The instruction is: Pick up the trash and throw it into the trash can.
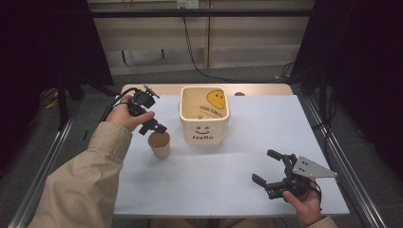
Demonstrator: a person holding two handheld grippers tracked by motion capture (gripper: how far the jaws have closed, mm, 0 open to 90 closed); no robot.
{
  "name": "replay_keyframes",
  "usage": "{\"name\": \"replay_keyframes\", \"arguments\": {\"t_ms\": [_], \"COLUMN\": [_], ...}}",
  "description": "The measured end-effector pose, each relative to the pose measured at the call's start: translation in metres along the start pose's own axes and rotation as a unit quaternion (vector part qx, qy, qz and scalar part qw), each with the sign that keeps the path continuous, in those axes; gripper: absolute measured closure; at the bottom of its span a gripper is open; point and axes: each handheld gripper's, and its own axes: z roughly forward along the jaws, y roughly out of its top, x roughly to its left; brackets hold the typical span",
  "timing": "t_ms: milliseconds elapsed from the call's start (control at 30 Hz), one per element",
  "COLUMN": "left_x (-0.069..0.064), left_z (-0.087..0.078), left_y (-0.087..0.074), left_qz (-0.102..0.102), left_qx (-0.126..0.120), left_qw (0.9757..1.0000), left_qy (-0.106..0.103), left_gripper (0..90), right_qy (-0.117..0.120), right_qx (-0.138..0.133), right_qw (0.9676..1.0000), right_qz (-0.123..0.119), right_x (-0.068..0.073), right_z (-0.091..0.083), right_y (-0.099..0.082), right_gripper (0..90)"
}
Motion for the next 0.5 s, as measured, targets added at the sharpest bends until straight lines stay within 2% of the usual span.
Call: {"name": "replay_keyframes", "arguments": {"t_ms": [33, 100, 233, 300, 333, 367, 400, 467, 500], "left_x": [0.001, 0.0, 0.001, 0.001, 0.002, 0.001, 0.0, 0.0, 0.0], "left_z": [0.001, 0.004, 0.016, 0.019, 0.024, 0.027, 0.03, 0.035, 0.035], "left_y": [0.0, 0.0, 0.002, 0.002, 0.003, 0.004, 0.004, 0.004, 0.004], "left_qz": [0.005, 0.002, 0.003, 0.001, 0.004, -0.002, -0.009, -0.003, -0.003], "left_qx": [0.012, 0.017, 0.051, 0.053, 0.066, 0.068, 0.068, 0.085, 0.085], "left_qw": [0.9999, 0.9998, 0.9987, 0.9986, 0.9978, 0.9977, 0.9976, 0.9963, 0.9963], "left_qy": [-0.002, -0.003, -0.006, -0.005, -0.001, 0.002, -0.003, -0.011, -0.011], "left_gripper": [2.4, 2.4, 2.4, 2.5, 2.4, 2.4, 2.4, 2.4, 2.4], "right_qy": [0.001, 0.003, 0.004, 0.004, 0.004, 0.004, 0.004, 0.005, 0.005], "right_qx": [0.0, 0.001, 0.0, 0.0, 0.0, 0.0, 0.0, 0.0, 0.0], "right_qw": [1.0, 1.0, 1.0, 1.0, 1.0, 1.0, 1.0, 1.0, 1.0], "right_qz": [0.0, 0.0, -0.002, -0.002, -0.001, -0.001, -0.001, -0.001, -0.001], "right_x": [0.0, 0.0, 0.0, 0.0, 0.0, 0.0, 0.0, 0.0, 0.0], "right_z": [0.0, 0.0, 0.001, 0.001, 0.001, 0.001, 0.001, 0.0, 0.0], "right_y": [0.0, 0.0, 0.0, 0.0, 0.0, 0.0, 0.0, 0.0, 0.0], "right_gripper": [1.2, 1.2, 1.2, 1.2, 1.2, 1.2, 1.2, 1.2, 1.2]}}
